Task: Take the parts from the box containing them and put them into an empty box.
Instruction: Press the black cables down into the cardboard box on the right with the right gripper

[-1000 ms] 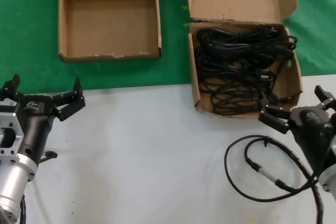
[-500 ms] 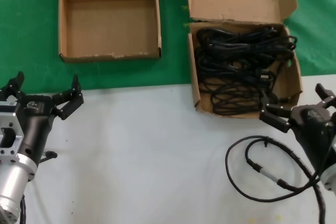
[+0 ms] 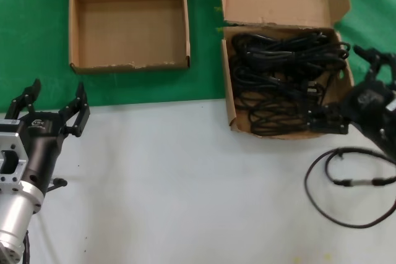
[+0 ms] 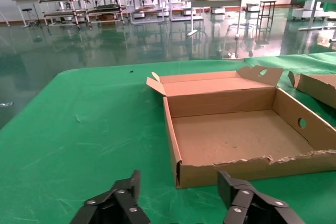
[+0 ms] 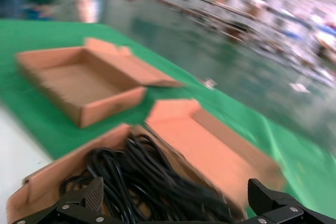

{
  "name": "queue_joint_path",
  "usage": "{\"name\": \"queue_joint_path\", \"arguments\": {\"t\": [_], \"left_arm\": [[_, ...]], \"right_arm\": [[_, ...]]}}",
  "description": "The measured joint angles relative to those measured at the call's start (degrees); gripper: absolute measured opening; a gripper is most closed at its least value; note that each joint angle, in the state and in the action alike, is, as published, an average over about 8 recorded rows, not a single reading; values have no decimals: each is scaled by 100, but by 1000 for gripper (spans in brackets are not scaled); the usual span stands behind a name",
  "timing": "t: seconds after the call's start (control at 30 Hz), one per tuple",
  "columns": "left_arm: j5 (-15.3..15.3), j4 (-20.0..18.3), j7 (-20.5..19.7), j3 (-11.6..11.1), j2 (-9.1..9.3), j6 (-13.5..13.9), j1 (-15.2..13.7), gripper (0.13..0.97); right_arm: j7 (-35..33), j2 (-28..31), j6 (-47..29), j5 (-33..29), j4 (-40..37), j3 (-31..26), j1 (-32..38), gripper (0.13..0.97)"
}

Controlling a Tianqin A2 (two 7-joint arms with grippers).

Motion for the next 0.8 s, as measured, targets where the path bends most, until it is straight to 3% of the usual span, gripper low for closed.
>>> {"name": "queue_joint_path", "arguments": {"t": [0.43, 0.8], "left_arm": [[0, 0, 0, 0, 0, 0, 0, 378], [0, 0, -1, 0, 0, 0, 0, 217]], "right_arm": [[-1692, 830, -2004, -1014, -702, -1283, 2134, 966], [-1619, 775, -2804, -2267, -1182, -2130, 3569, 963]]}}
